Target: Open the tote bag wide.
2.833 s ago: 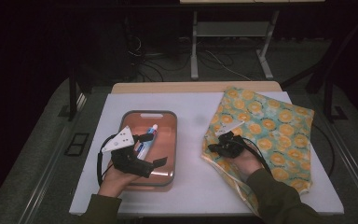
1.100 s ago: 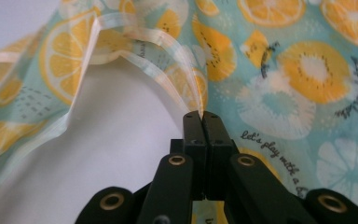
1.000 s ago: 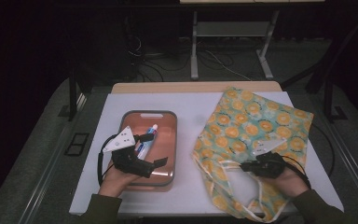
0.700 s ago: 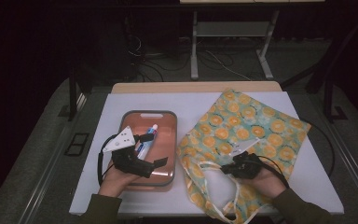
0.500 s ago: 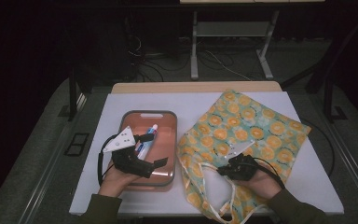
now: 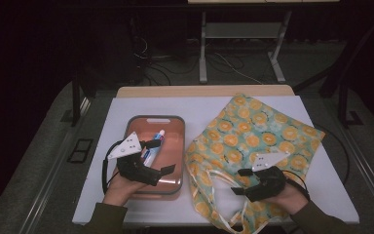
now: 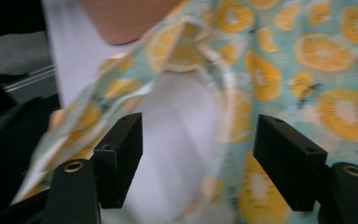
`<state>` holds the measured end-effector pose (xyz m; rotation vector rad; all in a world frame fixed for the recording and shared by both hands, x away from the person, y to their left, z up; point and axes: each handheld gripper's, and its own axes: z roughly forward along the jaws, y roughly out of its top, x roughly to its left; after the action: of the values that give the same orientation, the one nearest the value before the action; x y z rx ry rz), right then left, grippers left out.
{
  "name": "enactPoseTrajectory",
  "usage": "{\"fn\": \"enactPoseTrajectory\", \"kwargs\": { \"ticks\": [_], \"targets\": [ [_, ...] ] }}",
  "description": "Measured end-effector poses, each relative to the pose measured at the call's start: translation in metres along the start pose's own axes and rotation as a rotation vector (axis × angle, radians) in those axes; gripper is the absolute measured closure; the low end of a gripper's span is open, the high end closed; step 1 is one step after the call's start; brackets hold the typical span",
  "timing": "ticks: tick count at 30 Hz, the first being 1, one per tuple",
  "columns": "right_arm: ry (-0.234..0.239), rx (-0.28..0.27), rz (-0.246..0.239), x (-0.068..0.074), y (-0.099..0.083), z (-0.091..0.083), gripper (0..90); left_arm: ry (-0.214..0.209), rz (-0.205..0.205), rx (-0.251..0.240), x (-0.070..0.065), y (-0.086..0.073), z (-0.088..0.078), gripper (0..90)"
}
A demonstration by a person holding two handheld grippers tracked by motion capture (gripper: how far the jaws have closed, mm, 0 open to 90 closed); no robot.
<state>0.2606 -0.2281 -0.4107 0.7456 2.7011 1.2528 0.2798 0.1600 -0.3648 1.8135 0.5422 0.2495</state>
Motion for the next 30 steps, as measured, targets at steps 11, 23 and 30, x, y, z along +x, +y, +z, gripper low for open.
{"fn": "enactPoseTrajectory", "kwargs": {
  "ticks": [11,23,30],
  "targets": [
    [0.158,0.041,-0.078,0.046,-0.005,0.015,31.7,0.0,-0.002,0.002,0.0,0.0,0.0,2.5],
    [0.216,0.142,-0.155,0.067,-0.005,0.047,58.2,0.002,0.003,0.004,0.0,0.0,0.0,2.5],
    [0.169,0.027,-0.123,0.05,0.006,0.025,85.4,0.001,0.002,0.004,0.0,0.0,0.0,2.5]
  ]
}}
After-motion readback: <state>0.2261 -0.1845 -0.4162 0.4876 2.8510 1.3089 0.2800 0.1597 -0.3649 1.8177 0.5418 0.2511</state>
